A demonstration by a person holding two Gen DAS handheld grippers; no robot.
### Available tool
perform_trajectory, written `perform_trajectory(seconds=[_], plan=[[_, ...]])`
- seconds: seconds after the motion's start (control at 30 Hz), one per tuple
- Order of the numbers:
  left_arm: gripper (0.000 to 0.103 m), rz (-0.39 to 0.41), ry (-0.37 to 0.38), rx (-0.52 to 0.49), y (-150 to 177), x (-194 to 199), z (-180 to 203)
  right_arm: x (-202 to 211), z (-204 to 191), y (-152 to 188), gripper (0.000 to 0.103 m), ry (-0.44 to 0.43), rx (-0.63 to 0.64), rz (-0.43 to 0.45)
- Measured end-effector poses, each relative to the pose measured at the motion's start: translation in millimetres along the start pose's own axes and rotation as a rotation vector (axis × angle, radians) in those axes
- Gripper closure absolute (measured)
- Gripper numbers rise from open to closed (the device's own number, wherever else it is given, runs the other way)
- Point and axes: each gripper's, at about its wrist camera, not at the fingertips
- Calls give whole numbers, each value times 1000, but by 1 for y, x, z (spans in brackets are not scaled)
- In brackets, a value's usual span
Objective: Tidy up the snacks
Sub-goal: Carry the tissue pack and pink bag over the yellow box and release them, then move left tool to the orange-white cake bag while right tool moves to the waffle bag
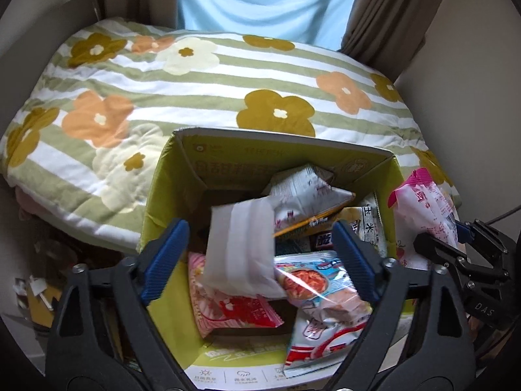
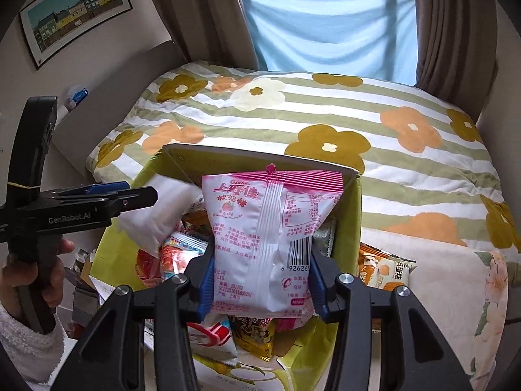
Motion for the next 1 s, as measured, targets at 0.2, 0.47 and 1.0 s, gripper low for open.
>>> perform_trajectory(seconds=[0.2,0.47,1.0], plan=[[6,1,-28,-21,17,5,-2,-4,3,0,59,14,-27,-28],[6,-3,-38,12,39,11,-5,-19,0,-11,49,-3,-48,-45],[6,27,-37,-21,56,31,28,10,7,3,1,29,-61,34]])
Point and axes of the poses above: each gripper's, at about its wrist camera, not at the fingertips, and x roughly against the way its jaws point, z to its right, y to its underside, and after that the axes turned 8 degrees about -z, right-handed
